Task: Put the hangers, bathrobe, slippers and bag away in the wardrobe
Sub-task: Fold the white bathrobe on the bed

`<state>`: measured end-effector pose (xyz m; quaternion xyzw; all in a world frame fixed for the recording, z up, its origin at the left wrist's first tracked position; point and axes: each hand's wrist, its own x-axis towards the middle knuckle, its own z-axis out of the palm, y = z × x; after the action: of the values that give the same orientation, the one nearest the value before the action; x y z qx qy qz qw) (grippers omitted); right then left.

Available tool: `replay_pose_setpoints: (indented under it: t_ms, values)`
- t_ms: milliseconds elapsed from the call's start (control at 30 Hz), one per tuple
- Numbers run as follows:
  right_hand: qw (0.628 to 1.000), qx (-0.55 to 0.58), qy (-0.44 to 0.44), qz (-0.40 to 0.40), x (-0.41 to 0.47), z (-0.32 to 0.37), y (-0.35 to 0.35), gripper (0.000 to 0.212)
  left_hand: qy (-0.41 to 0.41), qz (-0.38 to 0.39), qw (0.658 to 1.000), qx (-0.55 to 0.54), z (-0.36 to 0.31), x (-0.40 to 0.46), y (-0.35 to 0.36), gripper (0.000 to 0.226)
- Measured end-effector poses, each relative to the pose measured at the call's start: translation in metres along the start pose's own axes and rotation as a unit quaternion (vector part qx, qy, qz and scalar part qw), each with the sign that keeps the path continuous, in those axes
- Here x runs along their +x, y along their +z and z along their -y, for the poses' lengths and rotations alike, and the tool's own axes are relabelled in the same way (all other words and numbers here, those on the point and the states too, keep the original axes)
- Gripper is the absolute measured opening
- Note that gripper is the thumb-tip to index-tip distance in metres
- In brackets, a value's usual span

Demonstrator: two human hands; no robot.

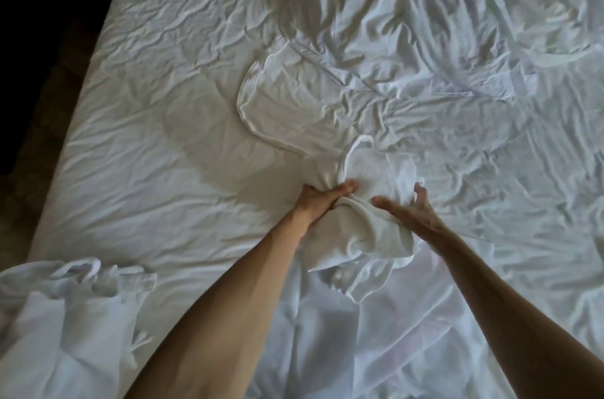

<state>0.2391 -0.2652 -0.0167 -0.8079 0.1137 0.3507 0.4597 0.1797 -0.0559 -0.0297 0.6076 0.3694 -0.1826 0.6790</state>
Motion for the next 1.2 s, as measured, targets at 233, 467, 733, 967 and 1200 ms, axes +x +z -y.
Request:
replay_pose_setpoints:
  t_ms: [233,467,733,967,1200]
  values:
    - [0.998,-0.026,0.004,0.063,0.018,0.009,0.000,0.124,-0.034,0.051,0.998,-0.031,0.008,0.023,-0.016,0.085]
    - [0.997,0.043,0.016,0.063,0.037,0.005,0.005,0.124,-0.036,-0.014,0.995,-0.087,0.008,0.048,-0.010,0.113]
    - [0.985,0.169,0.036,0.032,0.059,-0.011,0.019,0.108,-0.006,0.065,0.998,-0.008,0.002,0.103,-0.026,0.112]
    - [0.978,0.203,0.041,0.034,0.081,-0.011,0.021,0.097,0.020,0.117,0.992,-0.050,-0.009,0.118,-0.023,0.087]
    - [0.982,0.184,0.024,0.040,0.059,0.010,0.011,0.120,0.071,0.042,0.994,-0.068,-0.025,0.074,-0.012,0.046]
